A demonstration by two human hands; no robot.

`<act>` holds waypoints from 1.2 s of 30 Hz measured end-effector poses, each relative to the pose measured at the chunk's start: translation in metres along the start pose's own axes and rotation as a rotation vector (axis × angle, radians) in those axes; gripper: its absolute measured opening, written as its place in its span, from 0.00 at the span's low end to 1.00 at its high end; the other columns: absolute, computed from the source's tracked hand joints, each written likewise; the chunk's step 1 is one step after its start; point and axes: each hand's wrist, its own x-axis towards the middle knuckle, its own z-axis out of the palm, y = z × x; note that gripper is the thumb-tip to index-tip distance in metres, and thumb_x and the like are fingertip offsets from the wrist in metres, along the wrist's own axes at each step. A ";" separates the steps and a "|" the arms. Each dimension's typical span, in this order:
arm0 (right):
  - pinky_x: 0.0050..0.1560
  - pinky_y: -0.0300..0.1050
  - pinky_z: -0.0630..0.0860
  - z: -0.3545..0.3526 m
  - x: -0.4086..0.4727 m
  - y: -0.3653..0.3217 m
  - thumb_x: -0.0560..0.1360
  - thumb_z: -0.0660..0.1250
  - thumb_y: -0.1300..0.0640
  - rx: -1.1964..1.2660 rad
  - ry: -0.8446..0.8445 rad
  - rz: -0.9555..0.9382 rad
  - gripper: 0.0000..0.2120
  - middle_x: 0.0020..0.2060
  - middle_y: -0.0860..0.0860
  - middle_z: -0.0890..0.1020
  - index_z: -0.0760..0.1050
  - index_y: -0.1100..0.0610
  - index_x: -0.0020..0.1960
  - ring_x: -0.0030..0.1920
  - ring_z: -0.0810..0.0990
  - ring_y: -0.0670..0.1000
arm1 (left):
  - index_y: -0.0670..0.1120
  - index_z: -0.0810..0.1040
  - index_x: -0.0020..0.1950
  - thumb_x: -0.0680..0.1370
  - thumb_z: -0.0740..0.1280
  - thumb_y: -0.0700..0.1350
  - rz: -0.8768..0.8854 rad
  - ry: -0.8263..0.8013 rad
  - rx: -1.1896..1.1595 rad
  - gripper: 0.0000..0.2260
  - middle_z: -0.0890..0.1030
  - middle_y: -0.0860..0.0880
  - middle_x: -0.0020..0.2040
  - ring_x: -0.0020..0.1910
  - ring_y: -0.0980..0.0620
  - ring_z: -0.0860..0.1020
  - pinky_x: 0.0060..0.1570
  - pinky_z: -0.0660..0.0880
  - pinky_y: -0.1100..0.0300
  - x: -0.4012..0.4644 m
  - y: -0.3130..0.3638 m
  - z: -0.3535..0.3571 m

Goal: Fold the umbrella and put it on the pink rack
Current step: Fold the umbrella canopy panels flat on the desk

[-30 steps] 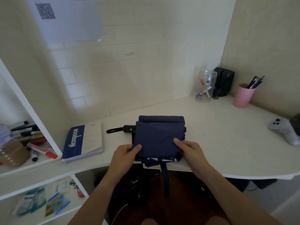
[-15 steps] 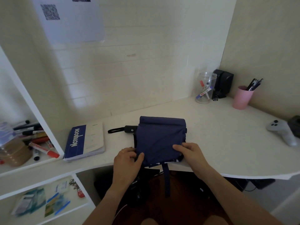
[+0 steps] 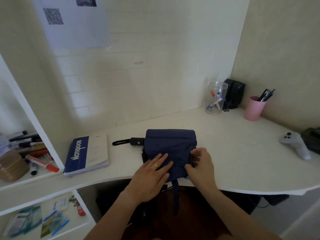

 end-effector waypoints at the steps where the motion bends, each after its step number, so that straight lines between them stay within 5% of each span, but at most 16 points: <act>1: 0.54 0.45 0.77 0.000 -0.005 -0.002 0.68 0.70 0.69 -0.145 0.098 -0.168 0.20 0.56 0.51 0.75 0.73 0.48 0.52 0.56 0.76 0.50 | 0.59 0.54 0.82 0.80 0.35 0.63 0.000 -0.008 0.007 0.31 0.47 0.56 0.84 0.82 0.56 0.43 0.81 0.47 0.52 0.001 0.000 0.002; 3: 0.57 0.43 0.74 -0.001 -0.009 -0.004 0.71 0.70 0.65 -0.393 0.138 -0.525 0.15 0.59 0.51 0.75 0.78 0.53 0.55 0.60 0.72 0.50 | 0.59 0.52 0.82 0.81 0.35 0.63 -0.002 -0.012 0.026 0.30 0.46 0.55 0.84 0.82 0.55 0.42 0.81 0.46 0.52 0.004 -0.001 0.003; 5: 0.58 0.46 0.77 0.000 -0.006 0.004 0.76 0.69 0.61 -0.571 -0.022 -0.732 0.11 0.57 0.49 0.80 0.82 0.54 0.57 0.58 0.75 0.50 | 0.60 0.48 0.82 0.81 0.35 0.63 -0.003 -0.030 0.055 0.29 0.44 0.55 0.84 0.82 0.55 0.42 0.81 0.46 0.51 0.004 -0.002 0.003; 14: 0.59 0.35 0.71 -0.028 0.004 0.033 0.78 0.64 0.45 -0.700 -0.269 -0.642 0.16 0.58 0.45 0.84 0.84 0.51 0.59 0.58 0.79 0.46 | 0.68 0.42 0.80 0.84 0.41 0.65 0.003 -0.110 0.070 0.24 0.43 0.55 0.84 0.82 0.54 0.41 0.81 0.44 0.50 -0.004 -0.013 -0.001; 17: 0.53 0.37 0.75 -0.024 0.022 0.018 0.80 0.62 0.45 -0.626 -0.323 -0.570 0.14 0.53 0.45 0.81 0.83 0.49 0.54 0.52 0.80 0.47 | 0.67 0.54 0.80 0.84 0.43 0.63 -0.025 -0.109 0.005 0.23 0.53 0.55 0.84 0.82 0.53 0.51 0.80 0.50 0.52 0.000 -0.009 -0.015; 19: 0.50 0.38 0.75 -0.022 0.034 0.014 0.80 0.63 0.47 -0.629 -0.356 -0.582 0.14 0.57 0.47 0.75 0.78 0.50 0.63 0.49 0.80 0.48 | 0.63 0.66 0.77 0.85 0.44 0.62 -0.027 -0.051 -0.009 0.23 0.65 0.55 0.80 0.78 0.53 0.63 0.76 0.57 0.54 0.007 -0.006 -0.024; 21: 0.52 0.38 0.74 -0.022 0.041 0.018 0.78 0.65 0.47 -0.685 -0.425 -0.605 0.22 0.63 0.48 0.70 0.72 0.50 0.71 0.52 0.78 0.49 | 0.59 0.74 0.72 0.84 0.45 0.61 -0.003 0.031 0.068 0.24 0.75 0.55 0.72 0.69 0.52 0.74 0.70 0.65 0.55 0.014 -0.006 -0.028; 24: 0.60 0.43 0.75 -0.025 0.039 0.025 0.76 0.63 0.43 -0.735 -0.491 -0.575 0.25 0.67 0.47 0.70 0.73 0.50 0.71 0.58 0.77 0.51 | 0.54 0.76 0.70 0.82 0.53 0.60 0.086 0.136 0.235 0.22 0.80 0.51 0.62 0.59 0.49 0.78 0.66 0.71 0.53 0.017 -0.009 -0.025; 28: 0.56 0.43 0.77 -0.029 0.051 -0.002 0.73 0.71 0.45 -0.609 -0.522 -0.378 0.19 0.58 0.45 0.79 0.81 0.50 0.61 0.50 0.80 0.47 | 0.44 0.74 0.73 0.85 0.53 0.54 0.241 0.168 0.317 0.23 0.72 0.44 0.74 0.73 0.45 0.69 0.74 0.67 0.49 0.012 -0.008 -0.010; 30: 0.52 0.43 0.77 -0.033 0.078 -0.024 0.72 0.73 0.46 -0.363 -0.198 -0.154 0.11 0.46 0.45 0.83 0.83 0.51 0.50 0.45 0.81 0.47 | 0.42 0.66 0.79 0.86 0.48 0.52 0.239 0.102 0.240 0.25 0.63 0.45 0.81 0.80 0.47 0.62 0.76 0.65 0.50 0.012 -0.011 -0.004; 32: 0.45 0.45 0.74 -0.035 0.111 -0.040 0.74 0.70 0.42 -0.242 0.015 0.173 0.16 0.41 0.48 0.81 0.79 0.56 0.46 0.43 0.79 0.51 | 0.42 0.59 0.81 0.86 0.45 0.52 0.229 0.073 0.199 0.26 0.59 0.45 0.82 0.81 0.48 0.58 0.76 0.64 0.50 0.012 -0.013 0.001; 34: 0.37 0.45 0.70 -0.028 0.133 -0.047 0.74 0.71 0.43 -0.079 -0.114 0.472 0.19 0.42 0.53 0.80 0.78 0.61 0.48 0.40 0.77 0.53 | 0.48 0.53 0.83 0.86 0.46 0.52 0.200 0.034 0.142 0.25 0.56 0.47 0.83 0.82 0.50 0.55 0.78 0.62 0.50 0.010 -0.011 0.001; 36: 0.38 0.45 0.71 -0.018 0.147 -0.047 0.71 0.77 0.52 0.044 -0.213 0.575 0.19 0.48 0.57 0.83 0.79 0.65 0.53 0.41 0.78 0.53 | 0.58 0.48 0.83 0.85 0.48 0.53 0.195 -0.003 0.116 0.25 0.53 0.49 0.84 0.83 0.50 0.51 0.79 0.59 0.50 0.010 -0.009 -0.002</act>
